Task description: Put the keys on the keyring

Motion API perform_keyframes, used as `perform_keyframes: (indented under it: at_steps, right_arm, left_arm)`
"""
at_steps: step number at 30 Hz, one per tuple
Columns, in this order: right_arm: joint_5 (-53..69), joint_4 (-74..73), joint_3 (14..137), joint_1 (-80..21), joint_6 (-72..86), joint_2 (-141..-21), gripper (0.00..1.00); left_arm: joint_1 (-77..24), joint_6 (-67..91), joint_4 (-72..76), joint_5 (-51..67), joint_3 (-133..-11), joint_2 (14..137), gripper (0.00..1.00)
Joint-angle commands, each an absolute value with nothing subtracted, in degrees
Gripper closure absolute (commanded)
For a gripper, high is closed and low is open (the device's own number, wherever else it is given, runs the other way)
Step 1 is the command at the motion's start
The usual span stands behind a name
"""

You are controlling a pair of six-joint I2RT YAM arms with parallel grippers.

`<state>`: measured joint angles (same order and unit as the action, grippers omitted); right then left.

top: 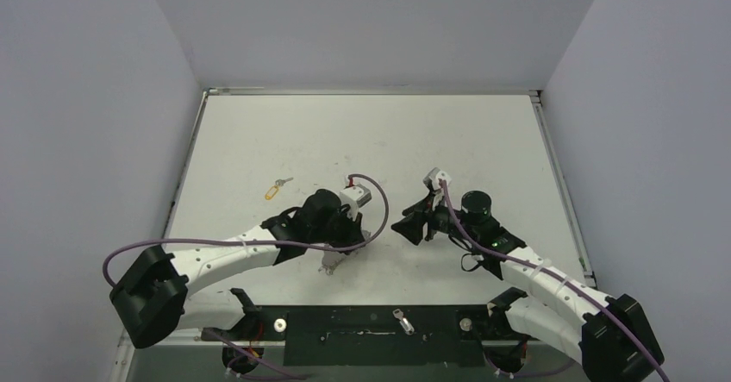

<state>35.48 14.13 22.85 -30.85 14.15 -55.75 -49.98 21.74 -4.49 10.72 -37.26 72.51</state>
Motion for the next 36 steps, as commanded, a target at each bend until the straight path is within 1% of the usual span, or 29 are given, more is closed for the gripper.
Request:
perform_keyframes:
  at_steps: [1, 6, 9, 12, 16, 20, 22, 30, 33, 36]
  right_arm:
    - [42.21, 27.94, 20.06, -32.50, 7.23, -52.83, 0.45]
    - [45.96, 26.77, 20.85, -37.67, -2.14, -52.45, 0.41]
    - [45.79, 22.96, 22.56, -41.94, -7.84, -53.38, 0.40]
    - [46.40, 21.60, 23.75, -43.98, -10.12, -55.01, 0.42]
    - [47.53, 21.07, 24.16, -44.68, -12.45, -56.43, 0.48]
    - [49.91, 20.52, 24.58, -45.25, -14.70, -56.78, 0.61]
    - [50.91, 20.12, 24.76, -45.49, -15.62, -56.97, 0.66]
    - [51.68, 18.95, 26.74, -47.54, -16.74, -59.25, 0.68]
    - [51.35, 17.96, 27.55, -48.63, -17.83, -60.35, 0.74]
    - [50.76, 15.70, 28.67, -49.56, -19.39, -61.11, 0.77]
  left_arm:
    - [-51.91, 12.18, -6.98, 13.42, -38.27, 66.93, 1.00]
    - [-54.55, 6.01, -8.52, 15.11, -38.22, 62.87, 1.00]
    - [-56.57, 1.76, -8.36, 15.83, -37.77, 60.69, 1.00]
    - [-58.03, -2.36, -6.54, 17.46, -36.22, 58.66, 1.00]
    - [-58.77, -4.81, -4.24, 18.31, -33.75, 56.01, 1.00]
    - [-59.13, -5.74, -3.66, 18.18, -32.56, 54.17, 1.00]
    - [-59.30, -6.19, -3.69, 18.07, -32.29, 53.58, 1.00]
    - [-60.09, -8.05, -0.82, 17.93, -30.58, 50.81, 1.00]
    - [-60.29, -8.43, -0.79, 17.85, -30.34, 49.97, 1.00]
    - [-60.42, -8.55, -0.79, 17.54, -30.32, 49.34, 1.00]
